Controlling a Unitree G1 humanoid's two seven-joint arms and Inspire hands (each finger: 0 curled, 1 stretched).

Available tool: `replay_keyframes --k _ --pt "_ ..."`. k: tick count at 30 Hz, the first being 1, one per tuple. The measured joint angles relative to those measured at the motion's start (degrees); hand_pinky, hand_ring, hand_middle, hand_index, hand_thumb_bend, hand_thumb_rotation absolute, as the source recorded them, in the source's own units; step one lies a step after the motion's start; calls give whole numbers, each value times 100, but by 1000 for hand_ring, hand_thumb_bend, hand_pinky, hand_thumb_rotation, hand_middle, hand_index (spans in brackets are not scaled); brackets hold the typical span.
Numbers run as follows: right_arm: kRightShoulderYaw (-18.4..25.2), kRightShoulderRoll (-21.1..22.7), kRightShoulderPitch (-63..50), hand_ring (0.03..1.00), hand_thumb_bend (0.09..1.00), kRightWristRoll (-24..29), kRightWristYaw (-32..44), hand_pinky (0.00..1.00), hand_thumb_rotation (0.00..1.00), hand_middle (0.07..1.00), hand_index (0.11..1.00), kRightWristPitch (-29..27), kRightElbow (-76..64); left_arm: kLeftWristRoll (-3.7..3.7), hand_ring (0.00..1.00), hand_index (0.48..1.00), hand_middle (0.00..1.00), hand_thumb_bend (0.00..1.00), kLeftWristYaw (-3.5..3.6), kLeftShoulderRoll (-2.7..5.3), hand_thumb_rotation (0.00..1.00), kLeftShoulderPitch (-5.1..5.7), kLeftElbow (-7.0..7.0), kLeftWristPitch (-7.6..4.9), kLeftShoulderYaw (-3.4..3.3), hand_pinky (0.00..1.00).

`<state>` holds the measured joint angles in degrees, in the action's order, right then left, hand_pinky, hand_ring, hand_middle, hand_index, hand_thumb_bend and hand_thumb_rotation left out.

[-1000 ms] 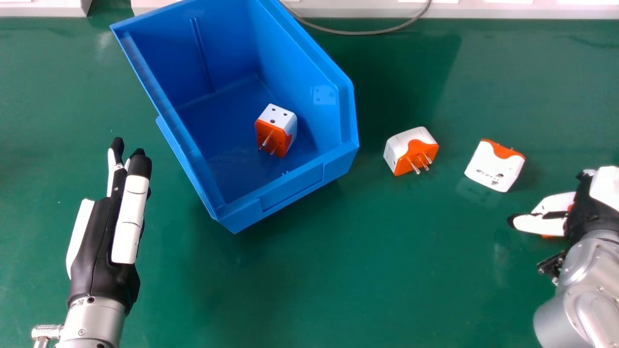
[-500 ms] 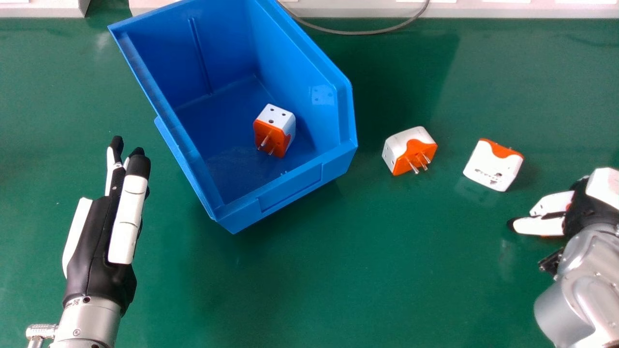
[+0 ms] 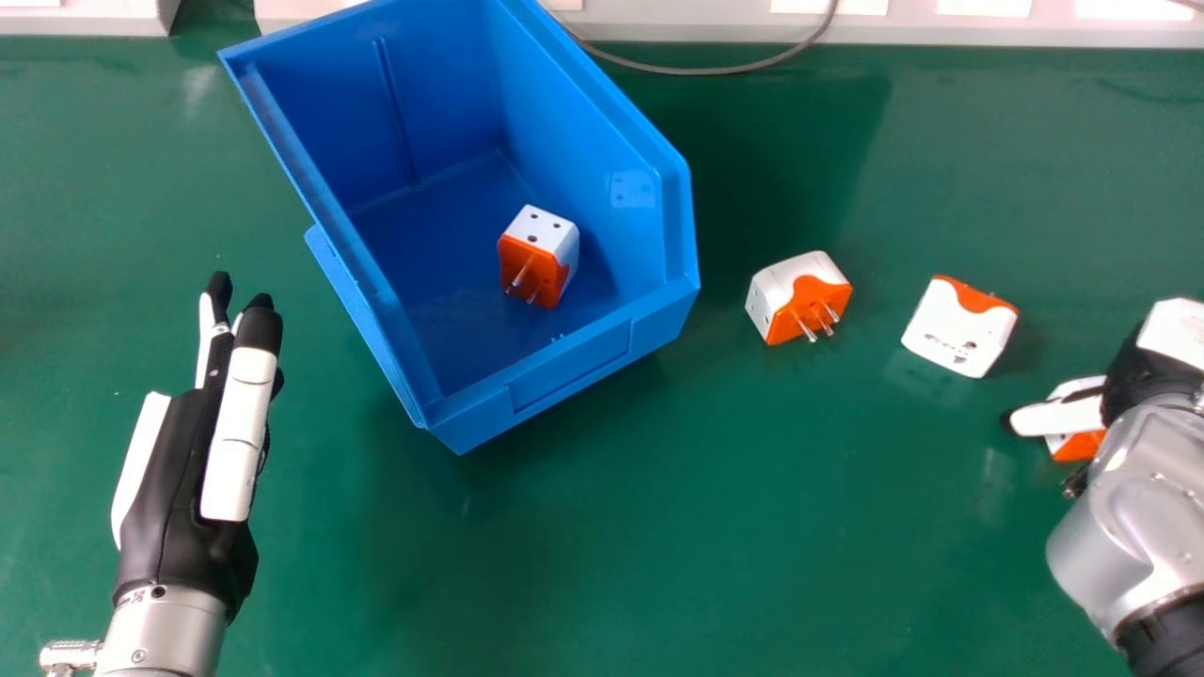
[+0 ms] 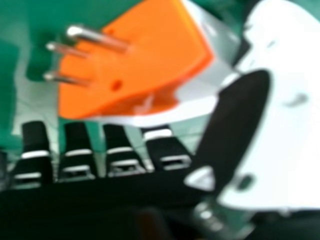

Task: Pick all objects and put in blue box

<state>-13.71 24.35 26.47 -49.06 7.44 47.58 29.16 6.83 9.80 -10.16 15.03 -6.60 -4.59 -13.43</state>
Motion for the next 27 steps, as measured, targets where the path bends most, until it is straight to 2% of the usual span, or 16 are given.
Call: replay_keyframes --k 1,2,3,4,6,8,12,15,21,25,27 --pt "114 -11 -41 414 545 133 -90 334 156 615 682 10 -99 0 1000 1000 1000 766 0 0 1000 16 -33 21 -3 1000" --pt "287 -58 -188 363 547 295 -234 287 125 585 665 22 -387 -1 1000 1000 1000 766 1 0 1000 35 -88 35 -3 1000" --pt "308 -97 -250 363 547 351 -296 287 125 585 665 18 -477 -1 1000 1000 1000 766 1 -1 1000 36 -99 36 -3 1000" --pt "490 -165 -388 301 537 464 -599 228 80 544 603 -102 -662 -1 1000 1000 1000 766 10 0 1000 27 -111 41 2 1000" --pt "815 -267 -631 237 527 828 -1110 172 40 508 550 -530 -848 -1 1000 1000 1000 767 13 -6 1000 24 -111 41 -3 1000" --pt "965 -381 -810 223 525 1033 -1488 160 32 500 539 -815 -922 -1 1000 1000 1000 767 14 -11 1000 31 -111 43 -11 1000" --pt "845 -351 -828 203 516 1030 -1632 136 8 478 505 -876 -888 -3 1000 1000 1000 771 12 -18 1000 53 -200 115 -11 1000" --pt "823 -348 -795 202 515 1051 -1722 132 4 474 499 -962 -817 -3 1000 1000 1000 772 15 -22 1000 63 -212 133 -12 1000" --pt "406 -181 -599 166 521 827 -1537 113 0 470 494 -564 -683 -6 1000 1000 1000 775 13 -30 1000 70 -232 152 -11 1000" --pt "400 -185 -597 184 522 868 -1545 130 0 470 494 -491 -718 -6 1000 1000 1000 782 13 -33 1000 65 -232 152 -11 1000" --pt "587 -268 -615 189 521 1050 -1670 133 0 469 494 -520 -772 -6 1000 1000 1000 784 13 -34 1000 54 -222 151 -11 1000"
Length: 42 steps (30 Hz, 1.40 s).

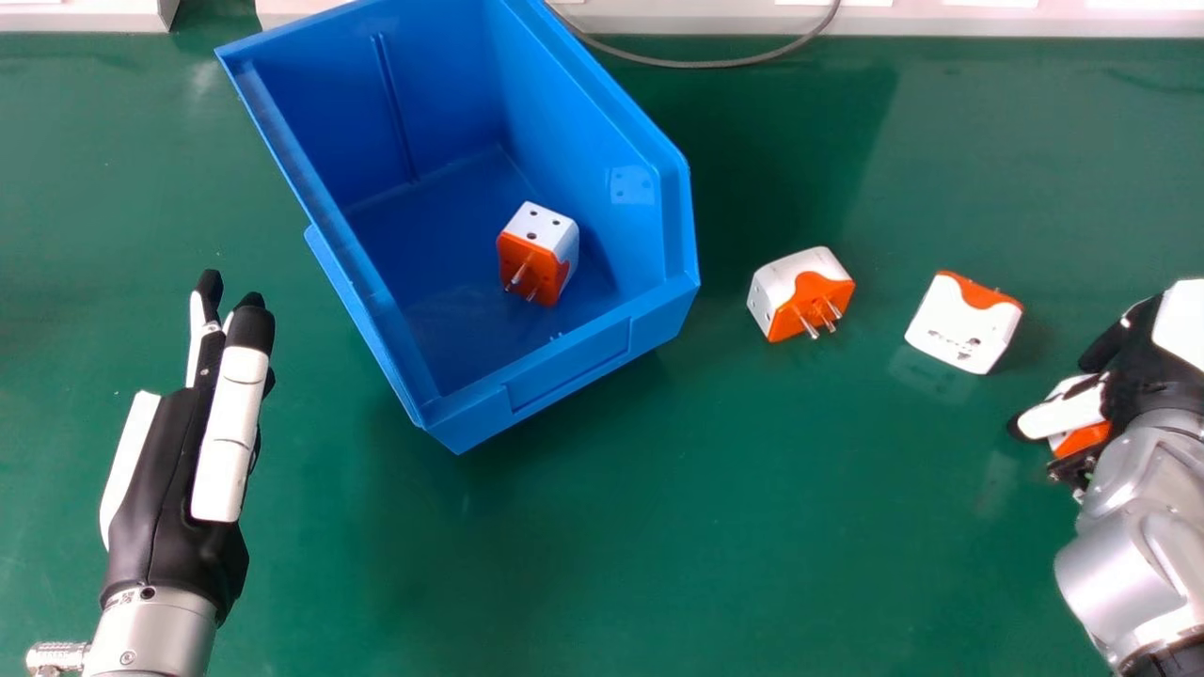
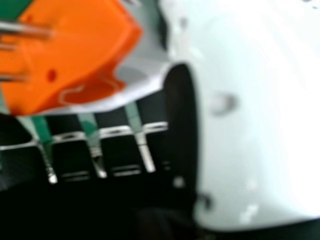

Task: Pick all objects and put in blue box

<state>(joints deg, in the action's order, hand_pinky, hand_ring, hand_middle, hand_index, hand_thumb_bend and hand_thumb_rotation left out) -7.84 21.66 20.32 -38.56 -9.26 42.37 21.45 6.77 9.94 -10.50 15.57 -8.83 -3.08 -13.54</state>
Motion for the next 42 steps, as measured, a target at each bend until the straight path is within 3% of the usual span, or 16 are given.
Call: replay_keyframes --k 3,7,12,20,22,25,32,42 --pt "223 -132 -99 185 520 207 -179 130 0 470 494 -84 -149 0 1000 1000 1000 784 -1 0 1000 -3 26 0 -1 1000" --pt "-59 -64 -146 199 523 -9 -71 141 0 469 490 147 -307 0 1000 1000 1000 783 -1 2 1000 -1 22 0 4 1000" --pt "-107 -65 -555 217 518 -73 -61 160 0 426 503 265 -1195 -1 1000 1000 1000 770 -13 14 1000 27 -47 1 27 1000" --pt "-236 -106 -1202 195 524 -472 431 145 0 462 490 1271 -3126 1 1000 1000 1000 764 -19 25 1000 31 -73 11 41 1000" --pt "-479 -101 -1641 272 513 -691 565 205 0 488 493 1297 -3842 1 1000 1000 1000 766 -17 30 1000 24 -63 11 43 1000" --pt "-867 -56 -2390 356 500 -1066 703 266 0 513 502 999 -4920 1 1000 1000 1000 767 -19 30 1000 1 -51 9 37 1000" --pt "-1209 52 -3125 408 494 -1668 1233 296 0 530 504 346 -6098 -1 1000 1000 1000 767 -14 20 1000 -47 -25 13 39 1000" --pt "-1702 -498 -3096 415 480 -2392 2136 268 0 521 569 -667 -6627 -2 1000 1000 1000 748 -30 38 1000 -91 -32 36 99 1000"
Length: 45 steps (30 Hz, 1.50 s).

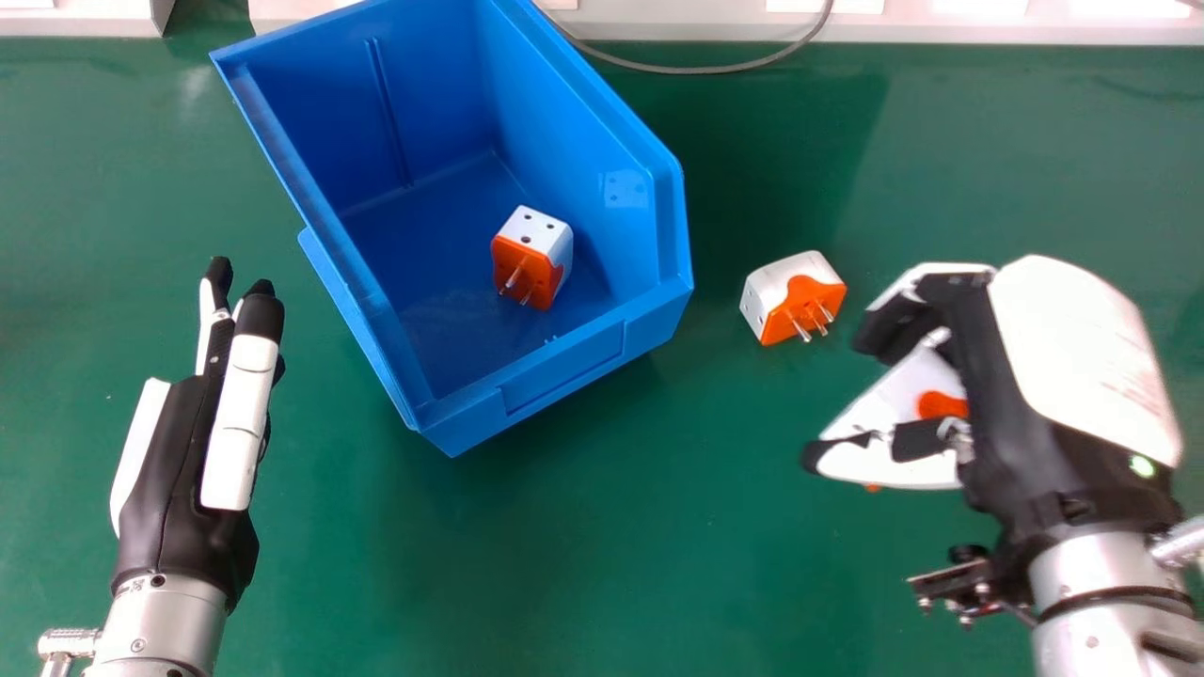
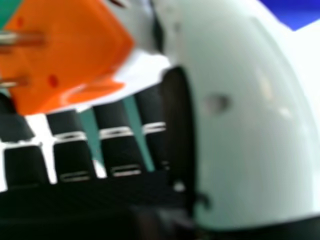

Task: Pick all objects and put in blue box

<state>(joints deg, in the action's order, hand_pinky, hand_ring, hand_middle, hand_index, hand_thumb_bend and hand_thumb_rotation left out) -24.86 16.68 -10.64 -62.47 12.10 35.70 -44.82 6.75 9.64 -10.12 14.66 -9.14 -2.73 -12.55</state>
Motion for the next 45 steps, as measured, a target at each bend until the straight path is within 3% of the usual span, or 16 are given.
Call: replay_keyframes --k 8,14,15,20,32,41,45 --pt "-122 -559 906 430 480 -297 754 288 0 536 577 -655 103 -3 1000 1000 1000 743 -18 10 1000 -21 5 11 14 1000" --pt "-47 -715 1516 420 479 157 919 274 0 533 572 -1213 531 -10 998 1000 1000 758 -59 12 1000 -52 126 -32 19 1000" --pt "-26 -717 1711 436 485 281 814 299 0 530 539 -1429 813 -10 997 1000 1000 761 -87 11 1000 -41 128 -33 8 1000" --pt "-60 -739 2689 452 491 613 491 333 0 525 507 -2097 2109 -8 995 1000 1000 765 -103 12 1000 -45 121 -46 25 1000" --pt "-200 -1153 4502 419 483 880 40 284 0 534 555 -2609 4579 -7 992 1000 1000 769 -110 12 1000 2 111 -43 23 998" --pt "-354 -1487 6176 425 486 1140 -1056 296 0 537 549 -3343 7564 -2 990 1000 1000 770 -102 21 1000 67 43 -45 44 995" --pt "-571 -1656 6662 430 490 1092 -1894 311 0 540 520 -3741 8785 -2 986 1000 1000 771 -106 25 1000 86 10 -47 48 990"
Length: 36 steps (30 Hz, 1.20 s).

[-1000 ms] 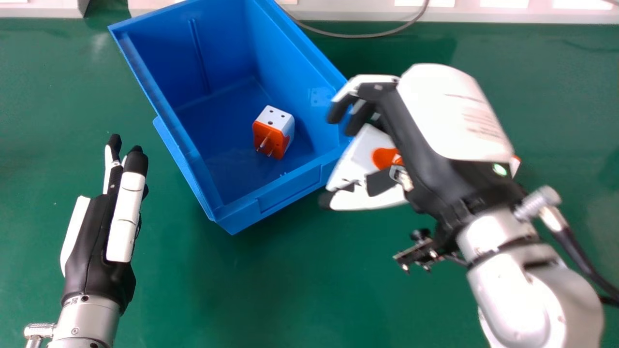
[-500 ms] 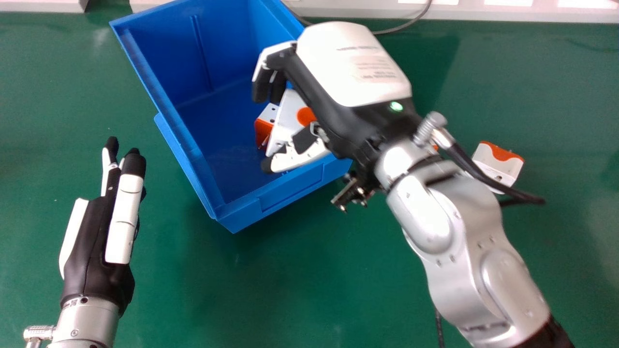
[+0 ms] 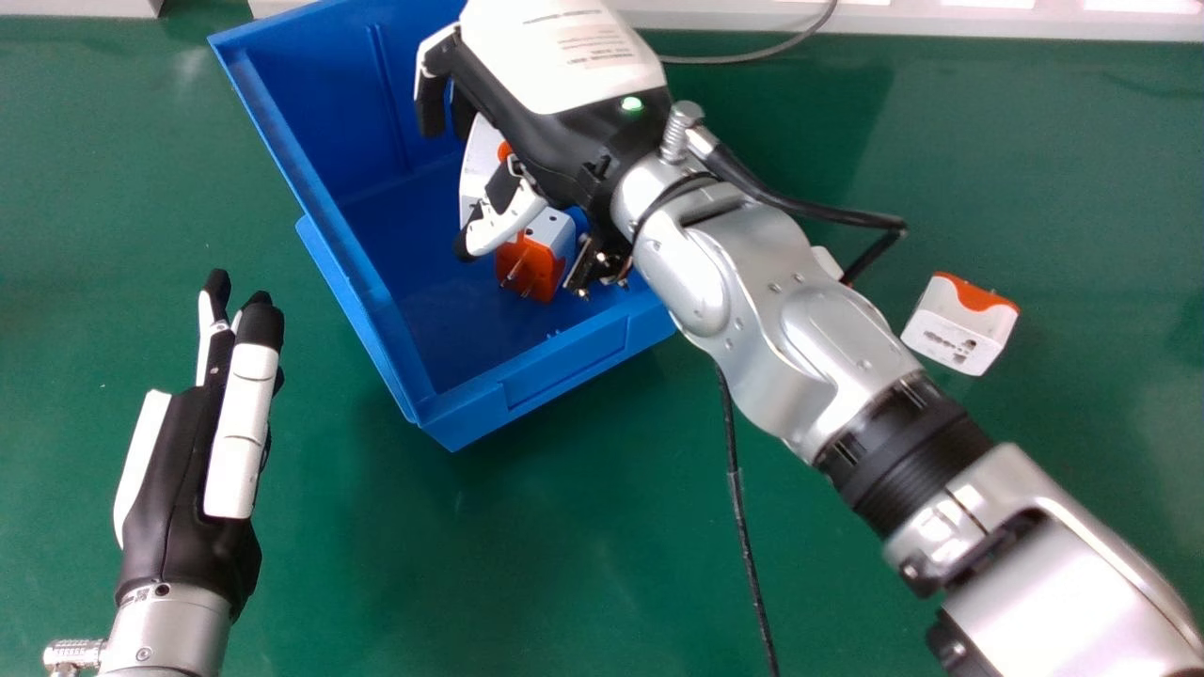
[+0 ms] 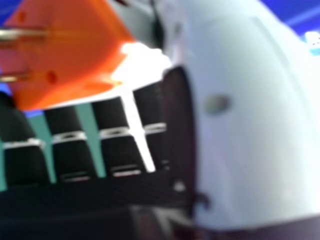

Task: Pick all objects and put in blue box

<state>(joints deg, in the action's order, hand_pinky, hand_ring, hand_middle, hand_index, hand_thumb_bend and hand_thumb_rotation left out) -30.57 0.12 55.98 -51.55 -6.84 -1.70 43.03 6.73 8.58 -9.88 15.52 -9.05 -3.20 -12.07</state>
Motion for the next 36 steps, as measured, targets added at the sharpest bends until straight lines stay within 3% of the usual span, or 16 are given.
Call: replay_keyframes --k 5,8,9,12,13,16,18,23,31,36 --pt "-306 -163 271 449 489 -95 -966 315 0 561 519 -287 1021 0 982 998 1000 773 -2 1 998 3 -33 -1 2 982" --pt "-357 -218 329 453 490 -56 -1097 359 0 562 501 -416 1315 -2 980 997 1000 774 -5 3 997 6 -37 1 8 978" --pt "-363 -217 350 512 486 -28 -1102 376 0 607 500 -473 1416 -3 979 997 1000 775 -6 6 996 9 -51 1 12 977" --pt "-391 -182 353 627 462 -11 -1102 404 0 705 620 -620 1558 -6 978 996 1000 775 -15 9 994 9 -64 2 14 973" --pt "-412 -163 353 804 462 -13 -1101 624 96 849 803 -665 1580 -8 973 993 999 776 -16 9 991 9 -64 2 19 962" --pt "-575 -99 358 959 541 -85 -1085 849 420 969 959 -624 1613 -11 967 990 996 777 -18 10 986 9 -76 7 45 952" --pt "-741 -76 371 987 566 -223 -1067 911 570 990 987 -476 1630 -14 966 989 995 778 -30 10 984 8 -92 13 46 949" --pt "-957 -73 384 999 584 -358 -1075 946 660 999 999 -186 1640 -15 964 987 993 780 -90 9 978 6 -120 19 47 945" --pt "-996 -69 379 1000 572 -371 -1245 963 680 1000 1000 -26 1459 -16 961 984 991 781 -117 9 968 4 -122 19 64 940" --pt "-950 32 71 1000 532 -291 -1308 974 635 1000 1000 108 795 -18 962 983 991 776 -118 7 965 -15 -114 18 76 939"
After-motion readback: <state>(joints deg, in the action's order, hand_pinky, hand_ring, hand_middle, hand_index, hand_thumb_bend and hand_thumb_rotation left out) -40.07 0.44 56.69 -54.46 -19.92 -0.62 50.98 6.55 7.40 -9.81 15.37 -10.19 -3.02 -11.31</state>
